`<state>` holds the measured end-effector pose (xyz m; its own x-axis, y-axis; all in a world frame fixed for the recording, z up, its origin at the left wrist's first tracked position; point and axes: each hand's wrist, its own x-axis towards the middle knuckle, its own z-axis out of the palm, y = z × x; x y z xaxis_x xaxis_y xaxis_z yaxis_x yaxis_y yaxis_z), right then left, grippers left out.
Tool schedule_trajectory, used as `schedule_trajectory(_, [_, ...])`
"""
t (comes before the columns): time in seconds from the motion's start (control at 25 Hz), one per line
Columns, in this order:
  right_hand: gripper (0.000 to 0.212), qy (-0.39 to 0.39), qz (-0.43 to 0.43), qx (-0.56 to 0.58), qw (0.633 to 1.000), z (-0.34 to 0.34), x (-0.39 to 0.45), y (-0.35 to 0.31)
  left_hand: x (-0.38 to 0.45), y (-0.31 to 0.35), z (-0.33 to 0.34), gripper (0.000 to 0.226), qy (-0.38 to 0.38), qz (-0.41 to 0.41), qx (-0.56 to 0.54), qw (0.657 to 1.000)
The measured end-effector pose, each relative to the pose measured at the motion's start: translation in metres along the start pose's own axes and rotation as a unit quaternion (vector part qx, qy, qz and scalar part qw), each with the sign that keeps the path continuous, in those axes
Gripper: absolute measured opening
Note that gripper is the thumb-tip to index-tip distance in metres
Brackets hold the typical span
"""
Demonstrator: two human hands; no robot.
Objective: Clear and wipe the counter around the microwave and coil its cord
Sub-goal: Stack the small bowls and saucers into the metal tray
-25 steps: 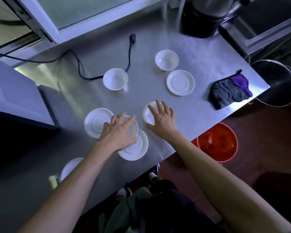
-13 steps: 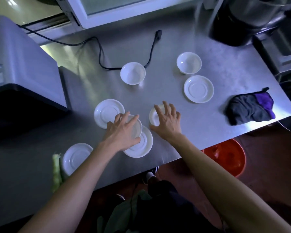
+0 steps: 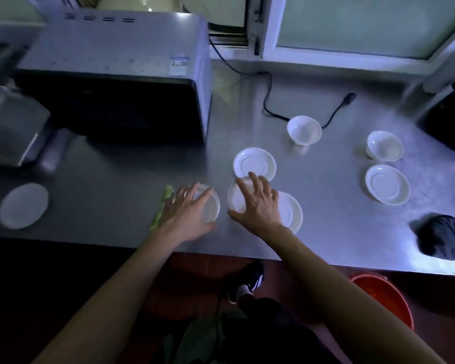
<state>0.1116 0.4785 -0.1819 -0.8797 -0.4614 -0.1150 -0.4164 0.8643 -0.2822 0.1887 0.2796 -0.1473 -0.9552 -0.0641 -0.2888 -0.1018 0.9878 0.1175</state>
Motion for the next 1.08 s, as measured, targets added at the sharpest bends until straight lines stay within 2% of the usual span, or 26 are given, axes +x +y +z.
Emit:
schedule_trajectory(0.32, [0.091,-0.008,-0.129,-0.030,0.991,0.024,-0.041,-0.174,-0.165,-0.142,0.021,0.093,0.035,-0.154,-0.076,0.984])
schedule_trajectory(0.64, [0.090,-0.043,-0.272,-0.041,0.960,0.058,-0.070,-0.328,-0.308,-0.226,0.043,0.095,0.065,-0.300,-0.140,0.941])
schedule_trajectory(0.88, [0.093,-0.071,-0.361,-0.039,0.929,0.085,-0.063,-0.400,-0.345,-0.269,0.054,0.093,0.044,-0.364,-0.157,0.917])
schedule_trajectory(1.08, [0.092,-0.079,-0.372,-0.034,0.924,0.105,-0.020,-0.447,-0.333,-0.323,0.053,0.094,0.047,-0.386,-0.160,0.907])
